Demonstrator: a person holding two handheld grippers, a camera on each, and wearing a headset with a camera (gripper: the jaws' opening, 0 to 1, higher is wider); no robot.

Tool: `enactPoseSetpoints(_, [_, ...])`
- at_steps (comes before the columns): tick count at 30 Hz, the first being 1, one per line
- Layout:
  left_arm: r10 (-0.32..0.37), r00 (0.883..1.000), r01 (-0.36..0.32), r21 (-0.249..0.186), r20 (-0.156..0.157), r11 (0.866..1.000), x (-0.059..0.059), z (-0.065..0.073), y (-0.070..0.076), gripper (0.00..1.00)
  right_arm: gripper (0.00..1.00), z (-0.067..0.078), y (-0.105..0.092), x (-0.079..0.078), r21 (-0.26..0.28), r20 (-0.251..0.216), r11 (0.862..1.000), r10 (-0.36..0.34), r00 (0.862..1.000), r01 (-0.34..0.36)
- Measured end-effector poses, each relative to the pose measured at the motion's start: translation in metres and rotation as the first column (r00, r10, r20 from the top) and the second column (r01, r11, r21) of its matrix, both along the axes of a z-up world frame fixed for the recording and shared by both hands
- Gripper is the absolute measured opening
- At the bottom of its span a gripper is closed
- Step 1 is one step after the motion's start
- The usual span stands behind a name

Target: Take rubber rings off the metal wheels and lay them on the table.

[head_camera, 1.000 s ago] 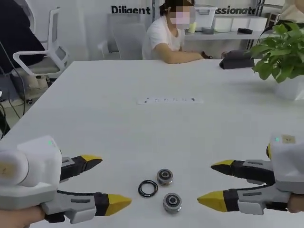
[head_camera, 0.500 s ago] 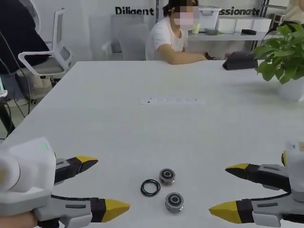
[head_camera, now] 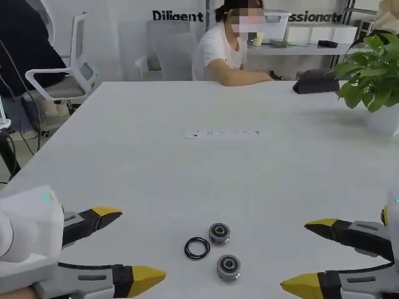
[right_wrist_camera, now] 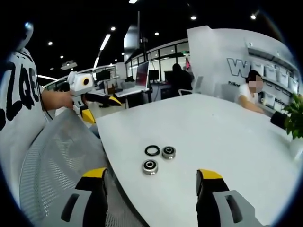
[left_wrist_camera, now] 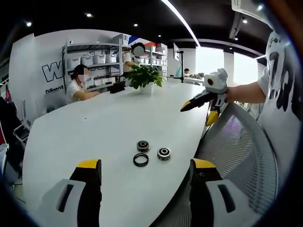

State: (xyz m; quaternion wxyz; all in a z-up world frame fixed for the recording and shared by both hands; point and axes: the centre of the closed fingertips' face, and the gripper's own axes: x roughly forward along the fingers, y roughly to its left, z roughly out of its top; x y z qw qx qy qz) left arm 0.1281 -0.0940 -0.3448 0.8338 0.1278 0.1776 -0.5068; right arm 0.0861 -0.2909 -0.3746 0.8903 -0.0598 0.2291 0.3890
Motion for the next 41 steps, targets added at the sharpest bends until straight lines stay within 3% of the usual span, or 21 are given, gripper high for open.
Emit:
enactPoseSetpoints(25, [0.001,1.0,-0.001,-0.002,0.004,1.0,-0.0008,0.0005,-0.0038,0.75,0.77,0.0,-0.0105,-0.001,0.008,0.005,0.999,-0.033,0.999,0.033])
enactPoseSetpoints(41, [0.01,1.0,-0.01,-0.006,0.009,1.0,0.0011,0.0036,-0.0027,0.75,0.77,0.0009,-0.0062,-0.0028,-0.002,0.006,1.0,-0.029,1.0,0.029])
